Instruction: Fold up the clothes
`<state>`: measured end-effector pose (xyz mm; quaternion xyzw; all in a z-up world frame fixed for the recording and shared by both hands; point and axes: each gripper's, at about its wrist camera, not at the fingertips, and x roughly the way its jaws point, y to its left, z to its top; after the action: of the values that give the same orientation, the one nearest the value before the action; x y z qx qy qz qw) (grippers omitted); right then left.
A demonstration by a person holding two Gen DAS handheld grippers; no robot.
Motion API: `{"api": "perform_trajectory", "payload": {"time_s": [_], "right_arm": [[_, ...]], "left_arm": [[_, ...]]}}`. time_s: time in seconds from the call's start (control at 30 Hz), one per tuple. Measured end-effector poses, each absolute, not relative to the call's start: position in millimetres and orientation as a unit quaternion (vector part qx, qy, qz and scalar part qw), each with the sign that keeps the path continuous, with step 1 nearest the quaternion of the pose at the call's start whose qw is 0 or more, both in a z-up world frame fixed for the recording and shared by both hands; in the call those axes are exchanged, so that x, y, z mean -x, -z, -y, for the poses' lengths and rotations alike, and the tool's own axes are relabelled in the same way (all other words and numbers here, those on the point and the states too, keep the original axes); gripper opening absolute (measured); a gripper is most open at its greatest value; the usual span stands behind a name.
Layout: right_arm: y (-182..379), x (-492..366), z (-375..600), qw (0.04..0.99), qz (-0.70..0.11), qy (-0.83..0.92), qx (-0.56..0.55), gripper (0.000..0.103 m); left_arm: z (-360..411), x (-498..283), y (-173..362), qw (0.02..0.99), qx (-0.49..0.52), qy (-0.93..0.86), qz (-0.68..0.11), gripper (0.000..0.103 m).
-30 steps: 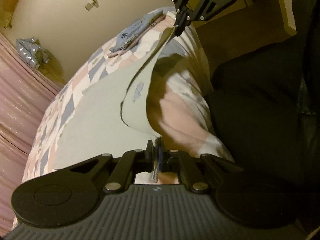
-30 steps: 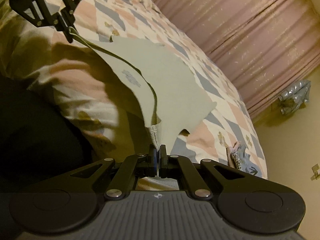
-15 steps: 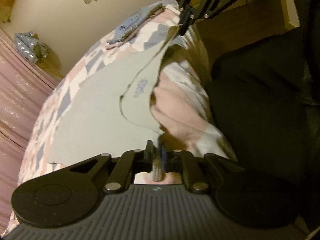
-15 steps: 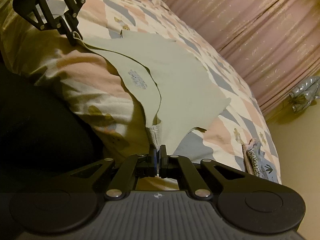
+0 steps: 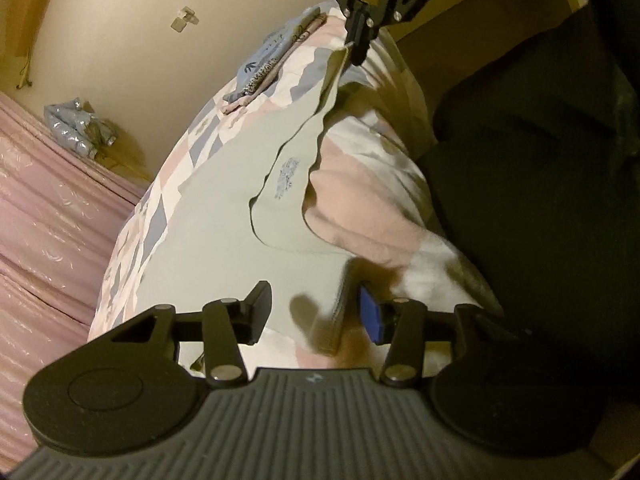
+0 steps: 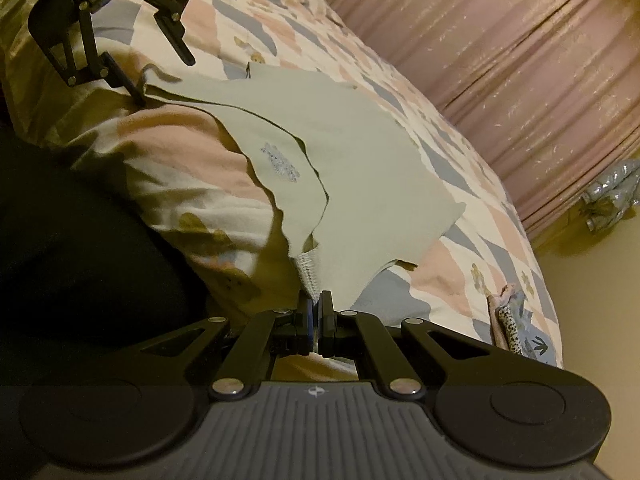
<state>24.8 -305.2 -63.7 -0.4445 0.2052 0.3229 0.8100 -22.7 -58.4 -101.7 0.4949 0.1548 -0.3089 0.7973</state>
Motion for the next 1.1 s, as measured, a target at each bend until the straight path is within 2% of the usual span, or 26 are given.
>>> {"api": "perform_trajectory", "payload": {"time_s": [0.03, 0.07, 0.1, 0.23, 0.47, 0.63, 0.8, 0.83, 0.97, 1.03, 1.1], "right_arm": [[64, -24, 305, 0.81, -0.205, -0.323, 0.445, 0.0], [64, -24, 305, 0.81, -0.204, -0.322, 0.446, 0.0], [63, -24, 305, 0.81, -0.203, -0.322, 0.447, 0.0], [59, -23, 305, 0.81, -0.202, -0.322, 0.447, 0.0], [19, -60, 303, 0.817, -0.177, -0.327, 0.44, 0.0], [-1, -132, 294, 0.816, -0.194, -0.353, 0.415, 0.0], [22, -206, 286, 0.81, -0.266, -0.375, 0.364, 0.0], [29, -219, 285, 0.808, -0.286, -0.379, 0.349, 0.002], [39, -245, 294, 0.82, -0.316, -0.385, 0.282, 0.023], [34, -250, 303, 0.834, -0.318, -0.386, 0.236, 0.032], [27, -252, 316, 0.846, -0.316, -0.384, 0.192, 0.033]], "left_arm": [[60, 22, 102, 0.795, -0.497, 0.311, -0.155, 0.028], [61, 22, 101, 0.793, -0.499, 0.312, -0.156, 0.007], [62, 22, 99, 0.791, -0.501, 0.314, -0.155, 0.004], [56, 10, 74, 0.799, -0.479, 0.324, -0.164, 0.003], [25, -78, 10, 0.84, -0.404, 0.312, -0.183, 0.003], [6, -153, 19, 0.85, -0.337, 0.322, -0.245, 0.004], [-7, -199, 48, 0.854, -0.287, 0.317, -0.295, 0.01], [-10, -206, 53, 0.856, -0.276, 0.316, -0.303, 0.012], [-27, -214, 52, 0.875, -0.21, 0.307, -0.311, 0.025], [-38, -215, 49, 0.883, -0.176, 0.301, -0.313, 0.025], [-48, -212, 46, 0.891, -0.146, 0.291, -0.316, 0.025]]}}
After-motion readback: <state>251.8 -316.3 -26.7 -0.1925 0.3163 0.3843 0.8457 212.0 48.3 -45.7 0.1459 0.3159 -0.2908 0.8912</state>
